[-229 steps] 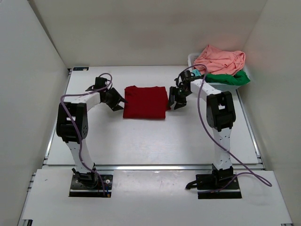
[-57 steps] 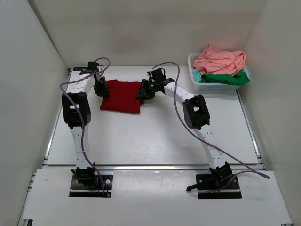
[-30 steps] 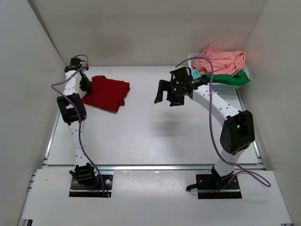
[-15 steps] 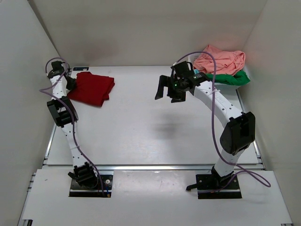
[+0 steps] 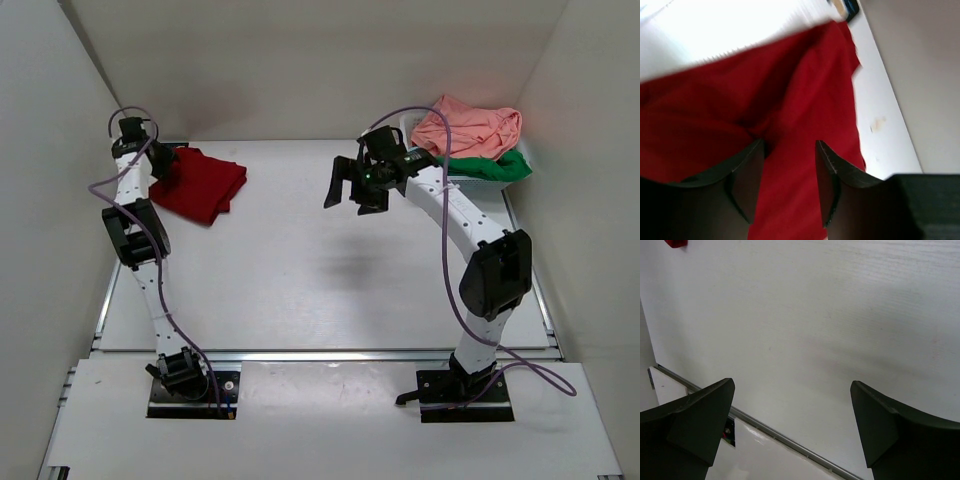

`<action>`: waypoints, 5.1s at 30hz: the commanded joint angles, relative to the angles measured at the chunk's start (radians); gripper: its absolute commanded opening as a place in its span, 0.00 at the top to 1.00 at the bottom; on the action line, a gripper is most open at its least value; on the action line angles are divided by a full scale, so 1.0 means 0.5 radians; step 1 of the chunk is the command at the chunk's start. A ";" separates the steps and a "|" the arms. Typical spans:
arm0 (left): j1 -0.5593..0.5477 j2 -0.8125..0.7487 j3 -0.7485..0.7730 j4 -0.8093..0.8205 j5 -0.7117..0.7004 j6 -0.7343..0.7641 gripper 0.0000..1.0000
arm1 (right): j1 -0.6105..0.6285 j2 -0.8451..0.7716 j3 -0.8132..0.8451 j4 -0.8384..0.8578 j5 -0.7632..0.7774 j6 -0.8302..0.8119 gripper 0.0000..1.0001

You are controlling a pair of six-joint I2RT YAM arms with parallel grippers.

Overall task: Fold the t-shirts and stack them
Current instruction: Put the neatly folded tshirt into the corner of the board with the left arm

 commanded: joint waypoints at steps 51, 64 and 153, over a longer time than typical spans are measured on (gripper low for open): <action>-0.980 -0.721 -1.351 0.388 -1.179 1.671 0.16 | -0.172 -0.261 -0.172 0.205 -0.216 0.072 0.01; -0.958 -0.187 -0.569 0.007 -1.385 1.435 0.88 | -0.181 -0.120 0.000 0.110 -0.250 0.017 0.01; -1.026 -2.773 -2.839 0.034 0.412 0.698 0.01 | -1.058 -1.847 -1.561 0.852 -1.557 0.299 0.01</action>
